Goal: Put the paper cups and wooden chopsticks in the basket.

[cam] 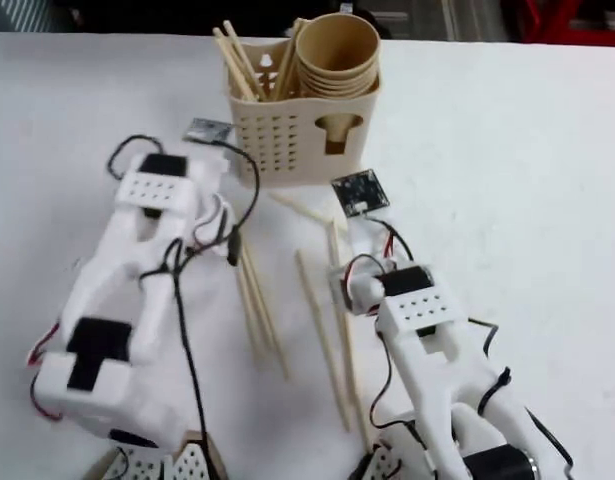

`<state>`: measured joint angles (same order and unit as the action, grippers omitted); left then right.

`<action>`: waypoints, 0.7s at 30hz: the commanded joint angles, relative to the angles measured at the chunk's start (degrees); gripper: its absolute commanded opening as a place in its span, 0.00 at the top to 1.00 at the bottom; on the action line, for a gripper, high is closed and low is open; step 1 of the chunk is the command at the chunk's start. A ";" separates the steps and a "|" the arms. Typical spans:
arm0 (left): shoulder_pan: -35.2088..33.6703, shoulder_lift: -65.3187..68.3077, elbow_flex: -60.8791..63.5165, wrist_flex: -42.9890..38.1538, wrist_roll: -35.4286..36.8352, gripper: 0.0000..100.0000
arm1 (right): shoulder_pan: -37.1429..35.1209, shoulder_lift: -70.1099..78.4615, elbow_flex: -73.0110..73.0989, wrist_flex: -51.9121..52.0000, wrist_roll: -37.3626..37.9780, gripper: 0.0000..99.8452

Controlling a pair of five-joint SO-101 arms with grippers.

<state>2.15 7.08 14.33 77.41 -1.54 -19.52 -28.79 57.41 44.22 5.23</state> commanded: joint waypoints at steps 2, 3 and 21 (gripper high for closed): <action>3.56 7.87 -8.53 0.09 2.11 0.77 | 0.75 -0.22 -2.20 -0.75 0.35 0.98; 4.00 9.54 -9.76 0.09 2.73 0.77 | 0.75 -0.22 -2.20 -0.75 0.44 0.98; 4.79 24.75 -20.13 4.66 2.73 0.90 | 0.75 -0.22 -2.20 -0.75 0.44 0.98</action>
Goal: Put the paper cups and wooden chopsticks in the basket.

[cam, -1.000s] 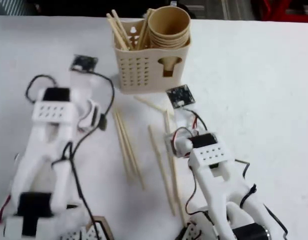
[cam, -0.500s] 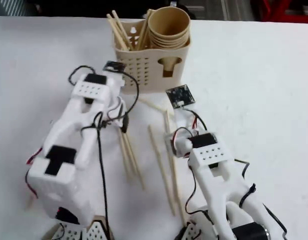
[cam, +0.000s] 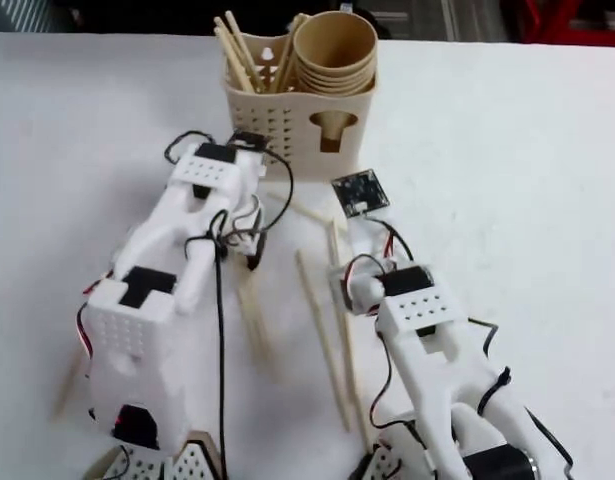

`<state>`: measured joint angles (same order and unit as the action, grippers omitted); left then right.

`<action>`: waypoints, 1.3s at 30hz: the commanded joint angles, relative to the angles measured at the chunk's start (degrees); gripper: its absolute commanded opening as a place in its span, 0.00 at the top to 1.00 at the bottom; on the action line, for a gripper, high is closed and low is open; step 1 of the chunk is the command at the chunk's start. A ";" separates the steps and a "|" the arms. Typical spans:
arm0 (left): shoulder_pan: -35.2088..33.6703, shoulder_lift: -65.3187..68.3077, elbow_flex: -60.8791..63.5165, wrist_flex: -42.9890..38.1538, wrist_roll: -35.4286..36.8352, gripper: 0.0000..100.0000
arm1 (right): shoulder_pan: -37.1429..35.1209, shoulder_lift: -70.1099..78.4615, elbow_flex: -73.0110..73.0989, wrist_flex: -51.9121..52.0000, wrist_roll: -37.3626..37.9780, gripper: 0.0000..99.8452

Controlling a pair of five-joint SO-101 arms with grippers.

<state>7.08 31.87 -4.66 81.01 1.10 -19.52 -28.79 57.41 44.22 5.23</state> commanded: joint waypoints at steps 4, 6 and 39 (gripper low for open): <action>-0.13 -0.48 0.70 1.05 0.00 0.92 | 0.75 -0.22 -2.20 -0.75 0.44 0.98; -0.13 -0.48 1.32 1.05 -0.09 0.94 | 0.75 -0.22 -2.20 -0.75 0.44 0.98; -3.65 -14.02 10.99 5.80 -6.15 0.98 | 0.75 -0.13 -2.11 -1.98 0.44 0.98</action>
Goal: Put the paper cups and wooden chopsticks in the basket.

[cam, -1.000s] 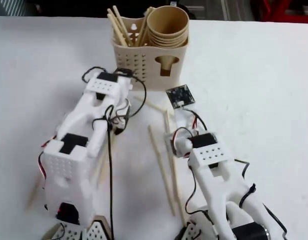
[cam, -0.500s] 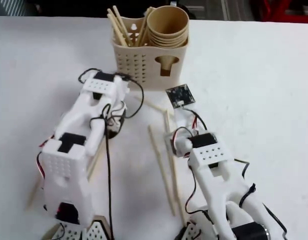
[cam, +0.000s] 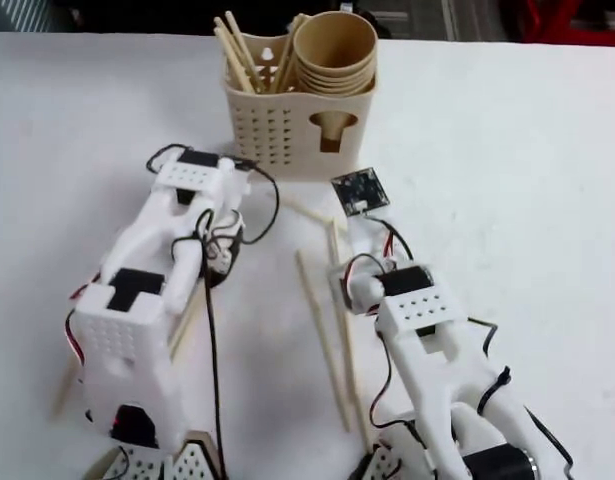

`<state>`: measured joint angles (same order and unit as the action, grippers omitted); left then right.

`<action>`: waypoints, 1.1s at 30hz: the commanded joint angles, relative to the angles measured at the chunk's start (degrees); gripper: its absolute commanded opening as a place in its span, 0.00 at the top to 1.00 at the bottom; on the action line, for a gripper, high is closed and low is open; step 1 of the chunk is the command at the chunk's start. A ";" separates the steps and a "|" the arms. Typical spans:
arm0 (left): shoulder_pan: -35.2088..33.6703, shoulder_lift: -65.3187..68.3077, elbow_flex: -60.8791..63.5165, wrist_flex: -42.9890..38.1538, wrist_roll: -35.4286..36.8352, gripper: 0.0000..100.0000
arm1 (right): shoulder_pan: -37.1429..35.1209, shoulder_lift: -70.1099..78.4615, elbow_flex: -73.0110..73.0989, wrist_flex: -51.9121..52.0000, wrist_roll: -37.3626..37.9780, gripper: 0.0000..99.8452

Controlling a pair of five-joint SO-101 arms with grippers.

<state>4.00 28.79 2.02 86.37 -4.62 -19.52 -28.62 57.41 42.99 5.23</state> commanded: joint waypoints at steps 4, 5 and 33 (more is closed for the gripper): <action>-0.75 -23.16 9.23 0.44 -0.44 0.98 | 0.75 -0.31 -2.11 -0.75 0.44 0.98; -0.84 -25.80 10.02 0.44 -0.44 0.98 | 0.75 -0.31 -2.11 -0.75 0.44 0.98; 1.10 -46.64 -12.31 -3.08 0.09 0.98 | 0.57 0.04 -2.11 -0.75 0.44 0.98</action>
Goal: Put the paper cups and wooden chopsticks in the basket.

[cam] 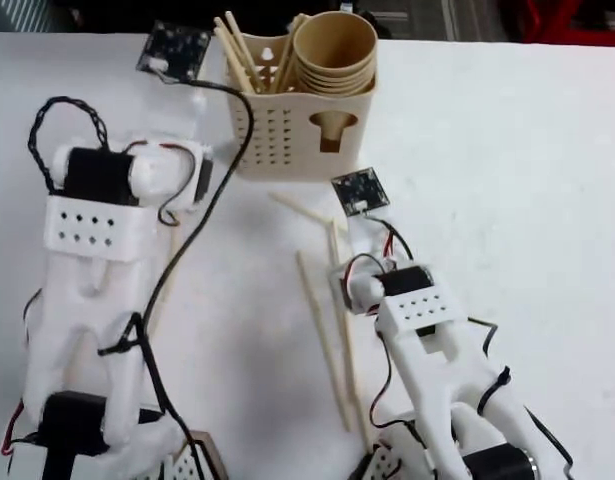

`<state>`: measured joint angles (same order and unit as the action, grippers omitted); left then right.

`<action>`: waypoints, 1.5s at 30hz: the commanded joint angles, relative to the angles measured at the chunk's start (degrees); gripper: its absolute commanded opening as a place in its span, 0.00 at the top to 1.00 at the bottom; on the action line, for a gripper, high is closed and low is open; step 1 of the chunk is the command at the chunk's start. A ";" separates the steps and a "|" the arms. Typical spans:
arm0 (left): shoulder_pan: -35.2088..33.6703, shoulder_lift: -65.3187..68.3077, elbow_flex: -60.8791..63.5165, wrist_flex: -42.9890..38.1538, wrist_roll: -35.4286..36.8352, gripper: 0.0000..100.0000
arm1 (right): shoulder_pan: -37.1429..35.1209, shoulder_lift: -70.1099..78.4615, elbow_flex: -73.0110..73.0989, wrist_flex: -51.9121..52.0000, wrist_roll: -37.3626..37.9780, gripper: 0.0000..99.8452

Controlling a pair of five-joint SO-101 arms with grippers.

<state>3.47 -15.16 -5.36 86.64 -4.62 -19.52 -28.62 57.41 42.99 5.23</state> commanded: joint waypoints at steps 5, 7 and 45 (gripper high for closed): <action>4.35 -2.68 -5.36 -10.73 0.09 0.98 | 0.66 -0.22 -2.11 -0.75 0.44 0.98; 5.05 -2.68 -5.36 -14.24 0.09 0.98 | 0.66 -0.31 -2.11 -0.75 0.44 0.98; 6.29 9.63 -5.45 -64.09 4.92 0.98 | 0.75 0.13 -1.76 -2.51 0.44 0.98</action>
<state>9.71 -7.96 -8.09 25.89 0.04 -19.52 -28.53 57.41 41.23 5.23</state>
